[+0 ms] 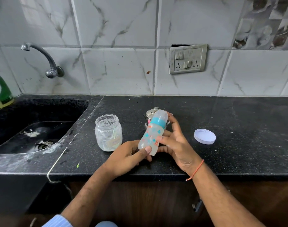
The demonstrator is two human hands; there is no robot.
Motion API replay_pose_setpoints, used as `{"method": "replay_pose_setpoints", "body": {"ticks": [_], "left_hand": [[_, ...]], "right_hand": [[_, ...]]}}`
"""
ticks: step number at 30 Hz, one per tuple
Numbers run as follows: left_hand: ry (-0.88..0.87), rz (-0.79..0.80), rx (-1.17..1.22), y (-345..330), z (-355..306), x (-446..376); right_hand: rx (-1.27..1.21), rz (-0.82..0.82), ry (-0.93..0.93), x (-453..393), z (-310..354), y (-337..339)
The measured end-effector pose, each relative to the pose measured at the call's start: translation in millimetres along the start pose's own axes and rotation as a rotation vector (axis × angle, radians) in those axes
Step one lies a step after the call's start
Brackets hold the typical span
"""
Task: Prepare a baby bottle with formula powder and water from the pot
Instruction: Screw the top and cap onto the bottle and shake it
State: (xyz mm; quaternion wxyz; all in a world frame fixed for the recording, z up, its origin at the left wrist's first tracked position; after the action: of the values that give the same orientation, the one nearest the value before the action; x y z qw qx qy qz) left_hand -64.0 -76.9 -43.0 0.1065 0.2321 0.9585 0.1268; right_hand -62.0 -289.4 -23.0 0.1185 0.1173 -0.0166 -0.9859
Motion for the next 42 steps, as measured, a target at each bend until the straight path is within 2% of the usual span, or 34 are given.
{"method": "replay_pose_setpoints", "body": {"ticks": [6,8,12,13,16,17,20,21,24,25,27,28,31,32,35,36,39,42], "left_hand": [[-0.017,0.008,0.031,-1,0,-2],[-0.016,-0.07,0.03,-4,0,-4],[-0.031,-0.187,-0.027,-11,1,-9],[-0.027,-0.204,-0.039,-11,1,-9],[-0.069,-0.229,-0.097,-12,-2,-6],[-0.084,-0.231,-0.093,-12,-3,-5],[-0.083,-0.233,-0.091,-12,-5,-4],[-0.078,-0.234,-0.116,-12,-6,-3],[-0.092,-0.229,-0.222,-11,-9,-3],[-0.093,-0.227,-0.218,-11,-8,-4],[-0.088,-0.216,-0.182,-12,-7,-4],[-0.085,-0.221,-0.18,-12,-6,-4],[-0.086,-0.241,-0.202,-12,-6,-3],[-0.091,-0.246,-0.205,-11,-5,-3],[-0.106,-0.229,-0.22,-11,-3,-5],[-0.107,-0.232,-0.23,-12,-2,-5],[-0.123,-0.228,-0.261,-11,-2,-5],[-0.126,-0.217,-0.249,-11,0,-6]], "right_hand": [[-0.036,0.058,0.011,1,0,-1],[-0.074,-0.029,-0.007,-1,1,-3],[-0.287,-0.414,-0.007,-4,0,14],[-0.297,-0.422,-0.019,-2,1,17],[-0.11,-0.234,-0.041,3,7,7],[-0.104,-0.257,-0.03,3,8,4],[-0.29,-0.542,-0.005,1,5,16],[-0.294,-0.537,-0.016,1,5,17],[-0.063,-0.272,-0.041,5,7,1],[-0.074,-0.301,-0.038,4,8,-1],[-0.262,-0.506,-0.03,3,8,9],[-0.327,-0.54,-0.033,2,7,14],[-0.104,-0.292,-0.06,4,8,3],[-0.077,-0.278,-0.053,4,8,-1],[-0.302,-0.559,-0.043,1,5,12],[-0.321,-0.562,-0.051,0,5,15],[-0.11,-0.326,-0.05,2,6,4],[-0.257,-0.539,-0.042,1,3,11]]}}
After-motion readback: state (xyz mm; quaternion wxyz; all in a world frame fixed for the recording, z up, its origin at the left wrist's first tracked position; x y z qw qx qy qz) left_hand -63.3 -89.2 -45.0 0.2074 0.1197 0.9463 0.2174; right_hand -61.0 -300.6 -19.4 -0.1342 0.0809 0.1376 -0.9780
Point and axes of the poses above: each hand's wrist, its own x-axis away from the middle knuckle, its own y-axis out of the back of the hand, z = x × y, the point moved 2 cm from there along -x, towards the middle knuckle, and after that the axes turned 15 degrees about x, right-handed, at the moved point
